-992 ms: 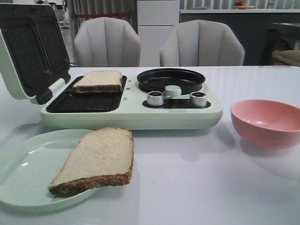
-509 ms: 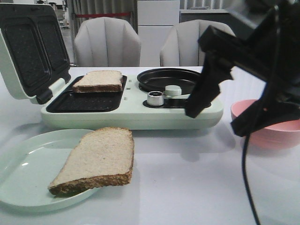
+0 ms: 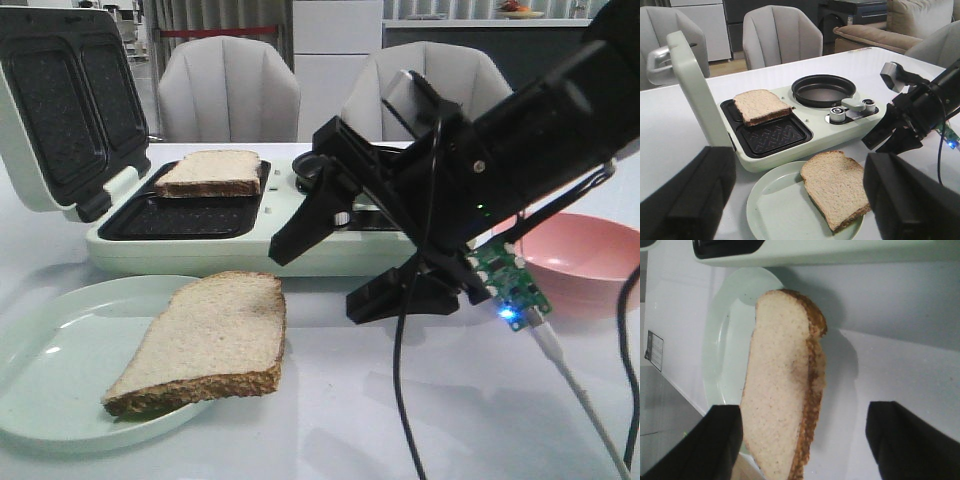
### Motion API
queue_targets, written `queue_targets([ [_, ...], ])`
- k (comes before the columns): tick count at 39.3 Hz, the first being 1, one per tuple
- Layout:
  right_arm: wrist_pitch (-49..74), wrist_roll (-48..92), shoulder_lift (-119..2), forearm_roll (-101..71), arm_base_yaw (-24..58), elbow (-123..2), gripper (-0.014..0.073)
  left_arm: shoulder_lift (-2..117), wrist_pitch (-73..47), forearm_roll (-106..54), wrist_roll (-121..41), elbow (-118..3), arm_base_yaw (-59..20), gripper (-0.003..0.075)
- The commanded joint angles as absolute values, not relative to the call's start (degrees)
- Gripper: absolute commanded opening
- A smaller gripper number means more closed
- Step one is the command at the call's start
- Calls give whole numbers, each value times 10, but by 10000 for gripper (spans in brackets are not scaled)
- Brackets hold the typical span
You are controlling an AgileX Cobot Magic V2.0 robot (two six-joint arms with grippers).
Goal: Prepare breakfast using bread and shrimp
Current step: 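Reach the right gripper to the second bread slice on the plate, then carry the second bread slice with the right gripper onto the first slice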
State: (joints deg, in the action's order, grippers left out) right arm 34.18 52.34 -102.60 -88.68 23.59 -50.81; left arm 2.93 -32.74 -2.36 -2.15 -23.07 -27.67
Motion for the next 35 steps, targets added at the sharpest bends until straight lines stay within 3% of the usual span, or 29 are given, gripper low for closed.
queue_targets([
  [1,368,584,-1026,-966,247,-529,605,38,-279,-30,-18,-246,-281,582],
  [12,368,591,-1087,-972,276,-577,602,38,-279,-30,-18,-246,-281,582],
  [15,366,591,-1095,-974,277,-583,562,38,-279,-30,-18,-246,-281,582],
  [25,366,594,-1094,-974,276,-583,125,38,-279,-30,-18,-246,-281,582],
  [35,372,605,-1056,-974,276,-584,154,38,-279,-30,-18,-246,-281,582],
])
